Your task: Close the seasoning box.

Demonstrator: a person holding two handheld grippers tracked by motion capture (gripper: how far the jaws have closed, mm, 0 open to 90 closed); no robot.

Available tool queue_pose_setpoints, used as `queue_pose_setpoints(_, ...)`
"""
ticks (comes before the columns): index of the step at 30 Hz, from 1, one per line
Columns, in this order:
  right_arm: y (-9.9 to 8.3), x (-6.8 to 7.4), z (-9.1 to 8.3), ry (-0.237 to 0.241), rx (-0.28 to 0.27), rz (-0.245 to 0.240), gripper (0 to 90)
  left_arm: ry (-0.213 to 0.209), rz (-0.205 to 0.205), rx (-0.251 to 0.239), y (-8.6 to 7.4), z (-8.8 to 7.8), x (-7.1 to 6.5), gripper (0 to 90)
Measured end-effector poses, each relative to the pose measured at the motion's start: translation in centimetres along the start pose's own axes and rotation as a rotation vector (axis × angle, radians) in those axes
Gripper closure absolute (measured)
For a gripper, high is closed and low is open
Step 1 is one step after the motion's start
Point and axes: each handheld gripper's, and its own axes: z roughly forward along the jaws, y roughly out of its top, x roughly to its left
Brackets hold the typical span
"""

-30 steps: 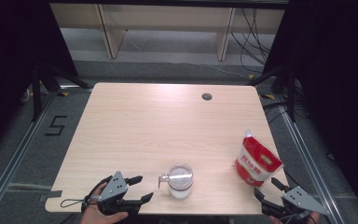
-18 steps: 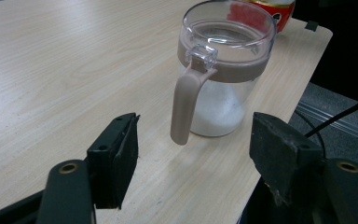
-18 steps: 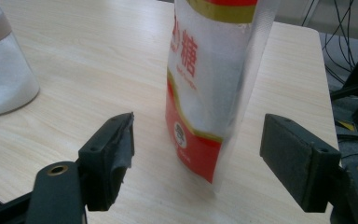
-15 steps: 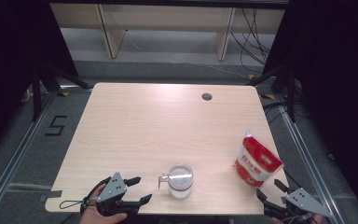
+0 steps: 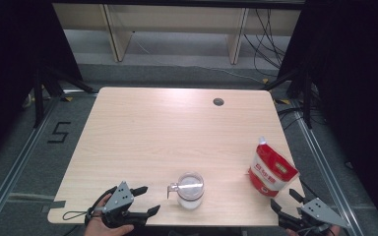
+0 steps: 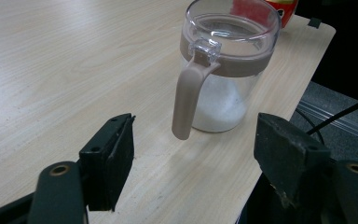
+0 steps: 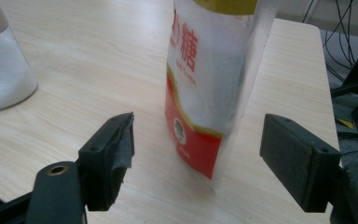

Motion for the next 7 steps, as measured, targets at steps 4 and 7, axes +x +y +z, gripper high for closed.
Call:
queue_pose_setpoints(4, -0.01, 0.04, 0.02, 0.007, 0.006, 0.007, 27.1, -0.005, 0.0, -0.001, -0.01, 0.05, -0.04, 27.5)
queue_pose_setpoints(7, -0.03, -0.08, 0.03, 0.001, 0.002, -0.005, 27.1, -0.003, -0.002, -0.001, -0.01, 0.07, -0.04, 27.2)
